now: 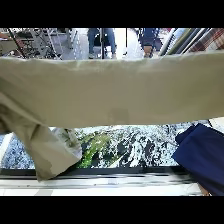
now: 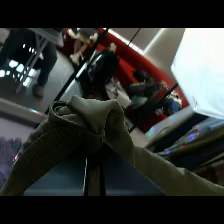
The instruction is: Fold the clothes and pants, and hang the long-sleeved shirts on hangers.
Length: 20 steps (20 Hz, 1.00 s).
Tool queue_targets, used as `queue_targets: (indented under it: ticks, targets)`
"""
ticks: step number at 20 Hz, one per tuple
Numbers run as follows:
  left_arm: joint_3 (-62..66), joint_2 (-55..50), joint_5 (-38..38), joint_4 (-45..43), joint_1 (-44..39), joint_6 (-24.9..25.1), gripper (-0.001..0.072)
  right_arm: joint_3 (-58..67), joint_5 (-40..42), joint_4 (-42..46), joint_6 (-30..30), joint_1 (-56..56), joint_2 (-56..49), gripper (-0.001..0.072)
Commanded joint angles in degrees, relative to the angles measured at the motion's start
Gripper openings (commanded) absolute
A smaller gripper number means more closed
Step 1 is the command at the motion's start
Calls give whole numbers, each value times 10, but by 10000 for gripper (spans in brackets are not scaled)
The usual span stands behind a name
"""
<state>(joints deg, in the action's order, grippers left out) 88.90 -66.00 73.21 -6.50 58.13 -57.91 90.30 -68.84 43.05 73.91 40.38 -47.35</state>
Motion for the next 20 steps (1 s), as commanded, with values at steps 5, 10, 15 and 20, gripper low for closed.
queue_targets:
  ticks: [5,10,15,20]
  targets:
    - [-26,-96,25,-85,2,36,19,-197,120,108,35,-138,-43,11]
    - [-17,-271,-141,-78,-85,69,19,-214,387,138,85,-271,-273,11]
    - [135,-424,-282,-79,-168,78,554,-9,402,108,109,-311,-531,131]
    - [162,-421,-237,-232,-123,-52,677,62,245,114,92,-289,-539,566]
